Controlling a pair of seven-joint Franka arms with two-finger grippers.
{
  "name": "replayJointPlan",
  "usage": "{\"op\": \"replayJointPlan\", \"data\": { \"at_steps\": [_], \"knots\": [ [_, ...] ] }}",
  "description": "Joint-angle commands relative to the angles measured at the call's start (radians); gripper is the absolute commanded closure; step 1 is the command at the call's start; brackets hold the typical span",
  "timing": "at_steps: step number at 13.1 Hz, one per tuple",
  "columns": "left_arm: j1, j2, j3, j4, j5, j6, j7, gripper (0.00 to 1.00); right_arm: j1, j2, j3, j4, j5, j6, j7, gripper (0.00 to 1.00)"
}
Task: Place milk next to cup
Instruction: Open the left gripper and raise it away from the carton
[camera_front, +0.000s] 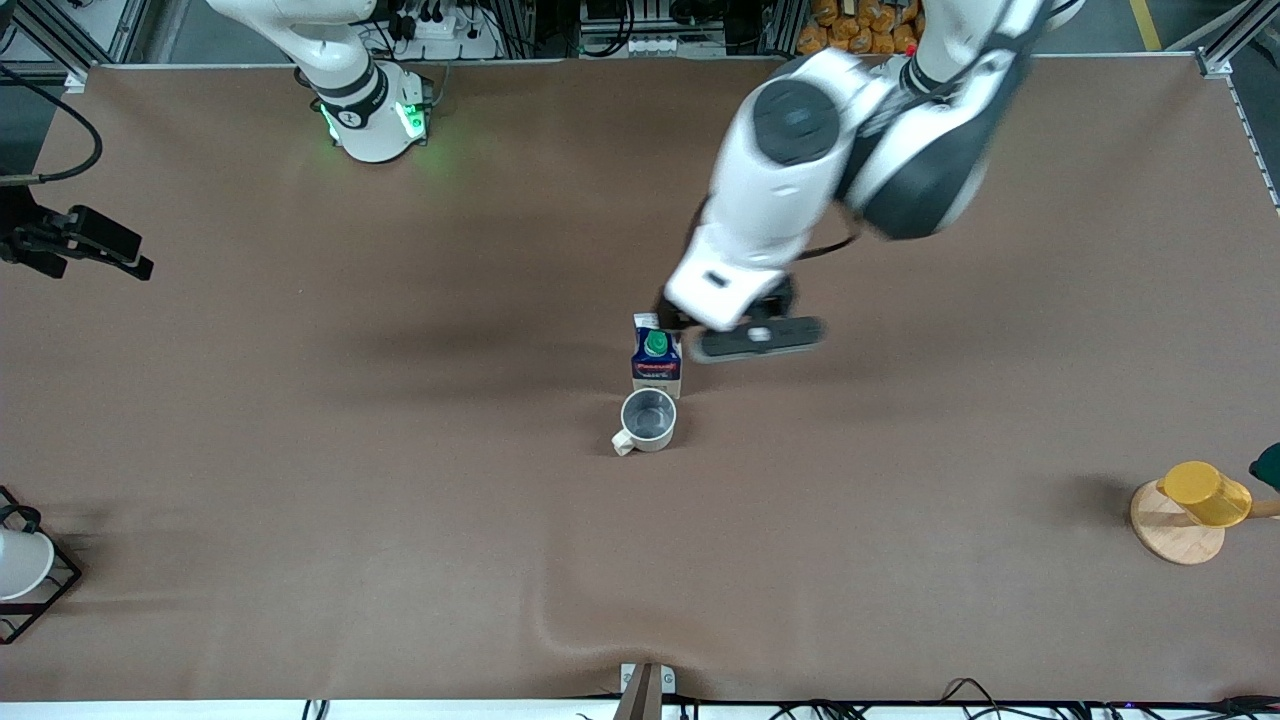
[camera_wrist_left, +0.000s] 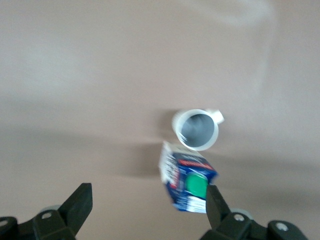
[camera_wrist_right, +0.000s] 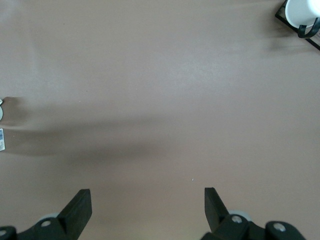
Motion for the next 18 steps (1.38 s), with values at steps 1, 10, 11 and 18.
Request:
{"op": "replayJointPlan", "data": {
  "at_steps": [1, 10, 11, 18],
  "knots": [
    [0.131, -0.113, -0.008, -0.055, 0.008, -0.097, 0.094, 0.00, 0.006, 0.012, 0.006, 0.016, 0.002, -0.003, 0.009, 0.00],
    [0.417, -0.352, -0.020, -0.248, -0.009, -0.179, 0.474, 0.00, 0.008, 0.012, 0.006, 0.017, -0.007, -0.002, 0.009, 0.00],
    [0.420, -0.366, -0.021, -0.256, -0.010, -0.177, 0.490, 0.00, 0.009, 0.012, 0.006, 0.017, -0.007, -0.002, 0.009, 0.00],
    [0.411, -0.417, -0.026, -0.281, -0.007, -0.187, 0.527, 0.00, 0.012, 0.013, 0.006, 0.016, -0.008, 0.006, 0.009, 0.00]
  ]
}}
